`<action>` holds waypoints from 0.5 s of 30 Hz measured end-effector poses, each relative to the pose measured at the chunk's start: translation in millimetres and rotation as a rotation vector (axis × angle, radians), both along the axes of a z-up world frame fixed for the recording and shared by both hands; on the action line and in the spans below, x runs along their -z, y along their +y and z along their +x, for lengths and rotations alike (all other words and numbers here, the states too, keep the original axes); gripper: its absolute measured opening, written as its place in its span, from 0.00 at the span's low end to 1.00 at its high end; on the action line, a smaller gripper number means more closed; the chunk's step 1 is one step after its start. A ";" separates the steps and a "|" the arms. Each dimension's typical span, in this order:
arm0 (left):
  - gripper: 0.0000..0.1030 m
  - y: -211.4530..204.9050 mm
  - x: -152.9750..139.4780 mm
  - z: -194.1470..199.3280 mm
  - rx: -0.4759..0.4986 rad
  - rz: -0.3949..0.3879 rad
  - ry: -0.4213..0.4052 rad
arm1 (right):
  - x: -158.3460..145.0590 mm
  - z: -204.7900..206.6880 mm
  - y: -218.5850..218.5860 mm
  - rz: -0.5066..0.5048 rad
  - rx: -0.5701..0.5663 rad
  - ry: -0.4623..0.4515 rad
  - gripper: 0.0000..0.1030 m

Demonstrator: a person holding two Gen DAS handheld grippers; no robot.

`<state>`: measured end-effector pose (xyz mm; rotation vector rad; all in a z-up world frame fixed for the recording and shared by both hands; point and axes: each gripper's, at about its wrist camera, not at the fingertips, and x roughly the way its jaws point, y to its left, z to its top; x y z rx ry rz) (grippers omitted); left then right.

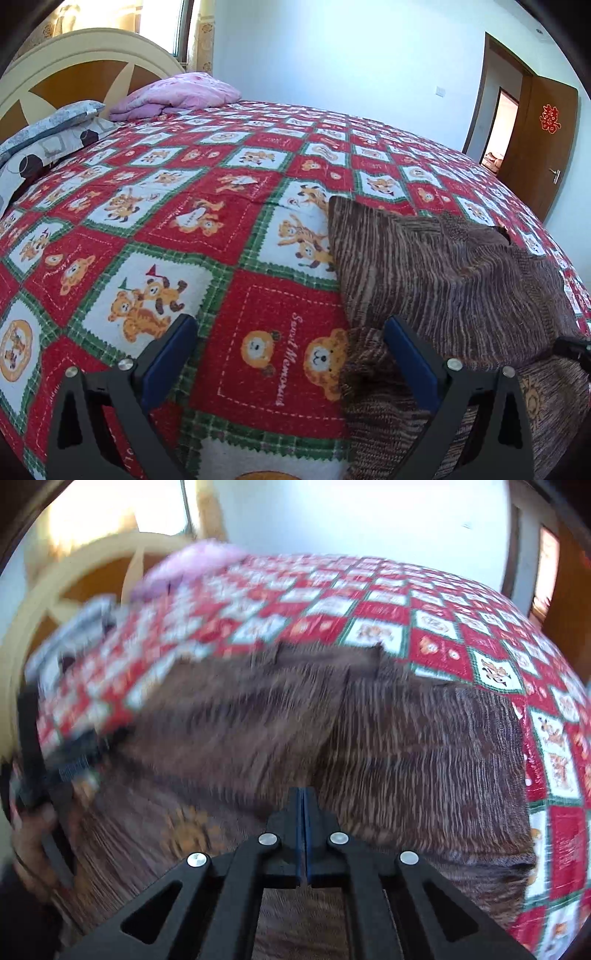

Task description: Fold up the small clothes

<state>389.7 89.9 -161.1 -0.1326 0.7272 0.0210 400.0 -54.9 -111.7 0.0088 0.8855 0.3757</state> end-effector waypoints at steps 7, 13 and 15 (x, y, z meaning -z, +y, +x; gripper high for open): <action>1.00 2.2 1.8 1.5 0.004 -0.019 0.009 | 3.7 3.7 11.1 0.080 -0.009 0.029 0.16; 1.00 1.8 2.0 2.1 0.003 -0.014 0.011 | 20.3 -17.8 25.1 -0.065 -0.048 0.028 0.00; 1.00 1.6 2.2 1.4 0.002 -0.009 0.011 | 25.7 -22.8 23.9 -0.088 -0.058 0.024 0.00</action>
